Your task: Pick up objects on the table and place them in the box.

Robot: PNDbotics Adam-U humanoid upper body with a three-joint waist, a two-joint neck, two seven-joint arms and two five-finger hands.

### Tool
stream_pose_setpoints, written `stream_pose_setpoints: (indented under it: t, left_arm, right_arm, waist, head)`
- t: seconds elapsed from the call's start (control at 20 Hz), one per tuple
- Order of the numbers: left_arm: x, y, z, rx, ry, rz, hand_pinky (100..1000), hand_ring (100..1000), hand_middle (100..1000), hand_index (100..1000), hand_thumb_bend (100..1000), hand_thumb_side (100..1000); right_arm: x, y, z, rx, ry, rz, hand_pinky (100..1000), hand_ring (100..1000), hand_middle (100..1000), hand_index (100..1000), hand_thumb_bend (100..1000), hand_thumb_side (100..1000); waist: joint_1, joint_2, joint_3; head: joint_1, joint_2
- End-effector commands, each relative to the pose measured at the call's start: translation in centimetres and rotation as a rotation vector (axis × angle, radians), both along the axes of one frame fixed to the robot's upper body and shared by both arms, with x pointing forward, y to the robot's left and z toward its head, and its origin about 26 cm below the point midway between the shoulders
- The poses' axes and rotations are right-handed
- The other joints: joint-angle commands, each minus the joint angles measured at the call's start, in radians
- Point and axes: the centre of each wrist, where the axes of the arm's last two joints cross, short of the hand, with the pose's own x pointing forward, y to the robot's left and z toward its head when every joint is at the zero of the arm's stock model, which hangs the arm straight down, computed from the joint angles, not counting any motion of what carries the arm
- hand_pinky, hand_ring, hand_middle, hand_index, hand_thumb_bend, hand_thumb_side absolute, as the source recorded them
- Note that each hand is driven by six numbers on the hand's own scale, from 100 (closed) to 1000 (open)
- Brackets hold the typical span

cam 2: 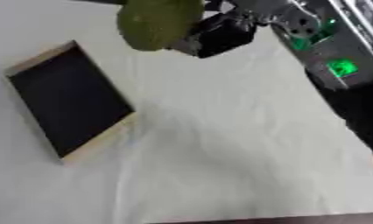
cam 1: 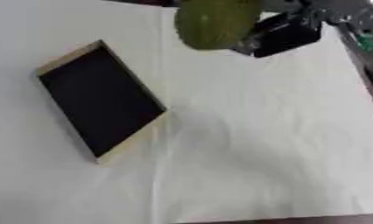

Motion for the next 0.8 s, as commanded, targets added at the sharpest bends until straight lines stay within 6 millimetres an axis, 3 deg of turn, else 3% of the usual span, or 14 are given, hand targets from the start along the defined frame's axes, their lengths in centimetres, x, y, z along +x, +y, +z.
stream_pose_setpoints:
  t: [0.05, 0.45, 0.8]
  left_arm:
    - [-0.5, 0.4, 1.0, 0.026, -0.024, 0.012, 702, 671, 717, 771, 100, 598]
    - [-0.5, 0.4, 0.9, 0.009, -0.020, 0.020, 700, 666, 713, 768, 100, 601]
    - [-0.5, 0.3, 0.8, 0.006, -0.016, 0.015, 697, 663, 711, 767, 100, 601]
  right_arm:
    - [-0.7, 2.3, -0.1, 0.004, -0.023, 0.047, 657, 601, 515, 610, 243, 100]
    - [-0.6, 5.4, -2.5, 0.039, 0.043, 0.008, 685, 607, 510, 609, 251, 100]
    - [2.1, 8.2, -4.6, 0.053, 0.061, -0.026, 713, 612, 508, 613, 264, 100]
  waist:
    - [0.005, -0.027, 0.003]
    - [-0.002, -0.023, 0.011]
    - [0.000, -0.017, 0.017]
  head:
    - [0.004, 0.007]
    - [0.013, 0.004]
    - [-0.004, 0.010]
